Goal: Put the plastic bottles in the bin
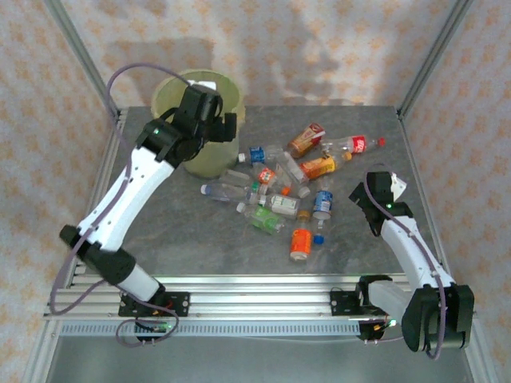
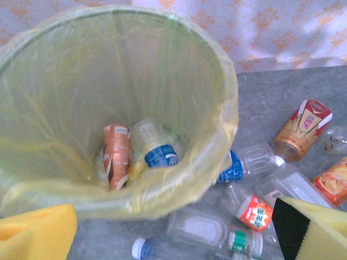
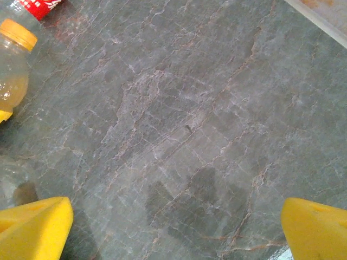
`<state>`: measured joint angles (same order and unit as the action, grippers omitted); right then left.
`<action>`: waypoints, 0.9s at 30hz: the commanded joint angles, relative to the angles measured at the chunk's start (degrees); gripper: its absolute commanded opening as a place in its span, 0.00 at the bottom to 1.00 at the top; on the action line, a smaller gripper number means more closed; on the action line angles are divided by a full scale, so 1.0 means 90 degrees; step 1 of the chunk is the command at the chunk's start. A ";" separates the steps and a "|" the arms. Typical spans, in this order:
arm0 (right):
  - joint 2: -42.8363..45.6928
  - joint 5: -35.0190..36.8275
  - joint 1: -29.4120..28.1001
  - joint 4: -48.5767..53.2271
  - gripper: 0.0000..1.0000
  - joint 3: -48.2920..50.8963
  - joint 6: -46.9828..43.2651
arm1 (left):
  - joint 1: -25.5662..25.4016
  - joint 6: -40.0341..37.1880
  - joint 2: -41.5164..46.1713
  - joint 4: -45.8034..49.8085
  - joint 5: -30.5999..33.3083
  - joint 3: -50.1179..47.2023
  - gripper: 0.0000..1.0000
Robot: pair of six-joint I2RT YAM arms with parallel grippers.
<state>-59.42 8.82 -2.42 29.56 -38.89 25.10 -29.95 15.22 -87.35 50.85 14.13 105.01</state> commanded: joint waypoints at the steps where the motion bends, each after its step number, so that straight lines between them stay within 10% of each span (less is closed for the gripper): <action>1: -0.0004 -0.0207 0.0024 0.0089 0.99 -0.0147 0.0076 | -0.0188 0.0674 0.0753 -0.0568 0.0378 -0.0920 0.92; 14: 0.0042 -0.0835 -0.1041 0.1078 0.99 -0.0705 0.0326 | -0.1002 0.2973 0.2602 -0.1674 0.0452 -0.4491 0.87; 27: -0.0900 -0.1557 -0.1976 0.0832 0.87 -0.0881 0.0365 | -0.1038 0.3552 0.2832 -0.2320 0.0324 -0.5597 0.87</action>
<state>-65.58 -3.90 -19.33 37.26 -44.64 28.10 -39.00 45.01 -61.67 33.36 15.90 55.68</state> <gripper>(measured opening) 0.874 0.871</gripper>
